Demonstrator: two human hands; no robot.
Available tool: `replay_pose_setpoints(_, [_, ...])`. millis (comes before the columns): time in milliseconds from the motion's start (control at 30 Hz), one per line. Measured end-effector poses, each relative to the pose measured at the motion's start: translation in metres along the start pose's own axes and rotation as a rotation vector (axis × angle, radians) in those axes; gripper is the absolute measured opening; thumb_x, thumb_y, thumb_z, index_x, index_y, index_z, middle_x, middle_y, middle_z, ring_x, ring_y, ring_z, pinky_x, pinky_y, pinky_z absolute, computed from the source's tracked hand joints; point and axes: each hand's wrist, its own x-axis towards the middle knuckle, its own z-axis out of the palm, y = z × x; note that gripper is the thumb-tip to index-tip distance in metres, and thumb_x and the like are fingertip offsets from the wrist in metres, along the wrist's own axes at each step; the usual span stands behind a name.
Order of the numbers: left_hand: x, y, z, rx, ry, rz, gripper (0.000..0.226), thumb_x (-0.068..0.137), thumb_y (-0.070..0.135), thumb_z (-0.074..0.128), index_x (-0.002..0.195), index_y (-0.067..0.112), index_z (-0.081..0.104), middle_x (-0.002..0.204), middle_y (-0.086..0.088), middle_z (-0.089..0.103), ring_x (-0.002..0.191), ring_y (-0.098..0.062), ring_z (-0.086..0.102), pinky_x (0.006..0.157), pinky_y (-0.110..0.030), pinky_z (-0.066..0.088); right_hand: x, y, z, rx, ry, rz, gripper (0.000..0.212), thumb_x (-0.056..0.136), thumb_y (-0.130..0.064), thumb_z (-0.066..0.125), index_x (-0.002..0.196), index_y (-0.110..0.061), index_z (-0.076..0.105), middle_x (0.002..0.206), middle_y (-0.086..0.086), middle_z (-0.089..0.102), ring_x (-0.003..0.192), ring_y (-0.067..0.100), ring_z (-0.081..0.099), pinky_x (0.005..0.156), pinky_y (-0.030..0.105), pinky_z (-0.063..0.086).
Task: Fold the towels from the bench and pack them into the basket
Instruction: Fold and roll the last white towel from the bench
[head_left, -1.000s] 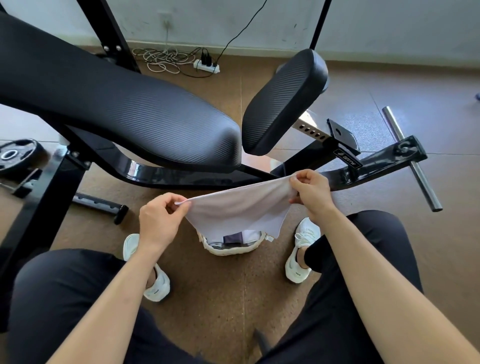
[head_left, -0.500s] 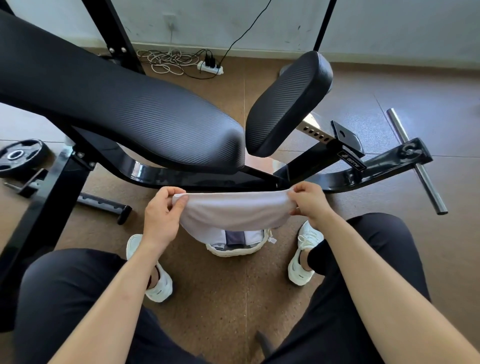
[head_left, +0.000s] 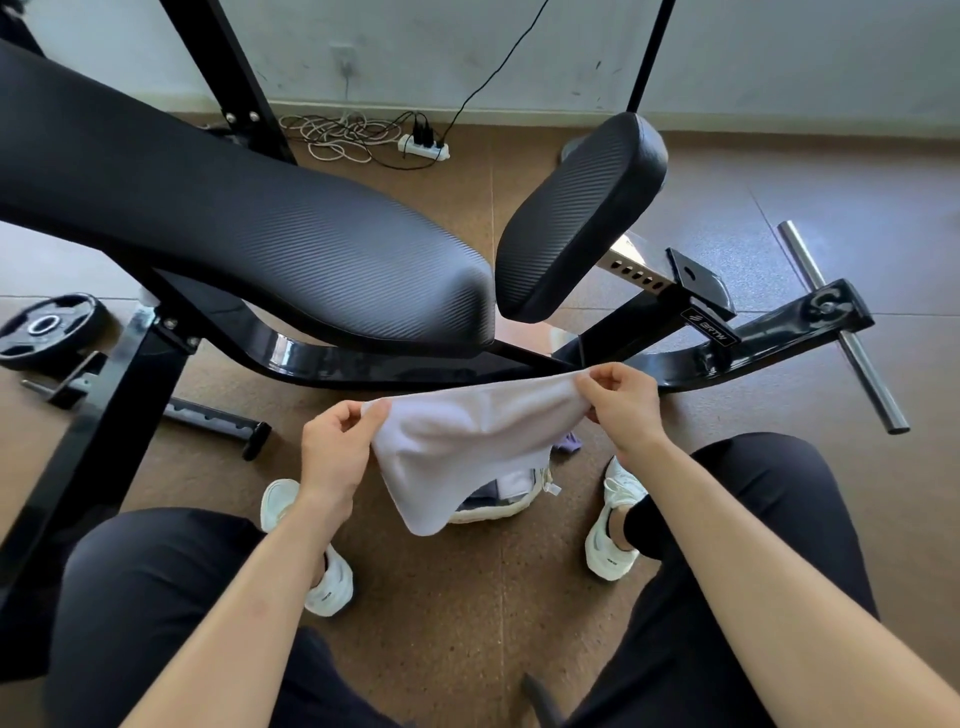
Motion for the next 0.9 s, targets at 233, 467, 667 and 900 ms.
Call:
replay_pose_setpoints(233, [-0.011, 0.008, 0.019, -0.104, -0.143, -0.051, 0.011, 0.098, 0.021, 0.066, 0.095, 0.015, 0.076, 0.097, -0.005, 0.076, 0.093, -0.02, 0.069, 0.076, -0.025, 0.053, -0.027, -0.014, 0.019, 0.06, -0.119, -0.059, 0.005, 0.092, -0.019, 0.073, 0.089, -0.016, 0.074, 0.081, 0.0, 0.071, 0.076, 0.012, 0.063, 0.067, 0.024, 0.057])
replay_pose_setpoints(467, [-0.023, 0.008, 0.037, -0.024, -0.352, 0.012, 0.013, 0.095, 0.02, 0.07, 0.105, 0.021, 0.078, 0.094, 0.003, 0.079, 0.093, -0.017, 0.074, 0.08, -0.033, 0.061, -0.054, -0.015, 0.044, -0.03, -0.371, -0.168, 0.004, 0.093, -0.02, 0.073, 0.092, -0.024, 0.075, 0.088, -0.004, 0.075, 0.089, 0.017, 0.071, 0.083, 0.035, 0.061])
replay_pose_setpoints(667, [-0.027, 0.011, 0.047, -0.015, -0.326, 0.045, 0.012, 0.091, 0.021, 0.075, 0.099, 0.013, 0.078, 0.089, -0.003, 0.078, 0.086, -0.021, 0.076, 0.075, -0.037, 0.064, -0.065, -0.015, 0.05, -0.084, -0.412, -0.231, 0.007, 0.093, -0.021, 0.073, 0.099, -0.019, 0.076, 0.092, -0.004, 0.074, 0.09, 0.011, 0.07, 0.084, 0.029, 0.061])
replay_pose_setpoints(900, [-0.03, 0.015, 0.051, -0.112, -0.363, 0.041, 0.014, 0.096, 0.01, 0.065, 0.099, 0.01, 0.079, 0.091, -0.008, 0.079, 0.088, -0.025, 0.077, 0.076, -0.033, 0.063, -0.064, -0.015, 0.05, -0.162, -0.431, -0.316, 0.018, 0.088, -0.025, 0.078, 0.104, -0.016, 0.075, 0.093, -0.007, 0.073, 0.089, 0.006, 0.069, 0.079, 0.023, 0.059])
